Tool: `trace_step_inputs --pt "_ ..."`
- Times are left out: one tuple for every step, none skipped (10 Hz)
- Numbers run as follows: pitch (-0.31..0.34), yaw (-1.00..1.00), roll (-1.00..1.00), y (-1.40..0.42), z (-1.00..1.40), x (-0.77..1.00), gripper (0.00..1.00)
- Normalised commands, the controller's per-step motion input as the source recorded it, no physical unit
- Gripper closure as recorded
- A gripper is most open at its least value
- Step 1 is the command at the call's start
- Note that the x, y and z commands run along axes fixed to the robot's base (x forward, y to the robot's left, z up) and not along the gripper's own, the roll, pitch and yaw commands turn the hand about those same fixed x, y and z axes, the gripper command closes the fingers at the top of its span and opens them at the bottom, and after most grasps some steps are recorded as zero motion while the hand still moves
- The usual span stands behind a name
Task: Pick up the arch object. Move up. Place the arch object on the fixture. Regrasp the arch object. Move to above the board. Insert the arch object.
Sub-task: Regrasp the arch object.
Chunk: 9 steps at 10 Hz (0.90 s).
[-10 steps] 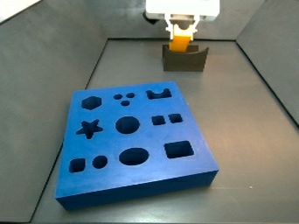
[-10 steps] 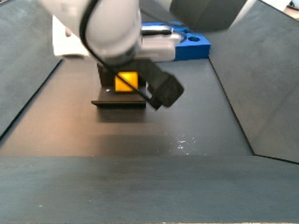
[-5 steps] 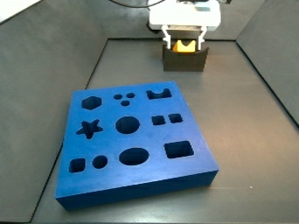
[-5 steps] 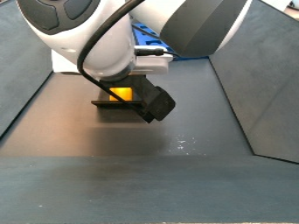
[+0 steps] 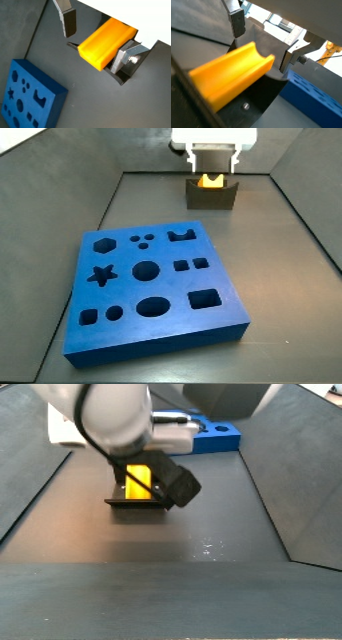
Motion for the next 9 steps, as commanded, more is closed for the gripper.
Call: trace_step_inputs --pt "0.018 -0.01 0.05 0.00 1.00 -0.03 0.00" --pt "0.032 0.00 0.05 0.00 0.92 -0.03 0.00" --pt "0.046 0.00 0.05 0.00 0.79 -0.03 0.00" --pt "0.059 -0.01 0.04 0.00 0.61 -0.03 0.00" --pt "0.061 -0.01 0.04 0.01 0.51 -0.03 0.00" --pt "0.057 0.04 1.00 -0.85 1.00 -0.03 0.00" --pt "0.056 0.04 1.00 -0.85 0.93 -0.03 0.00" --pt "0.046 0.04 1.00 -0.74 0.76 -0.06 0.00" --pt "0.039 0.04 1.00 -0.61 0.59 -0.08 0.00"
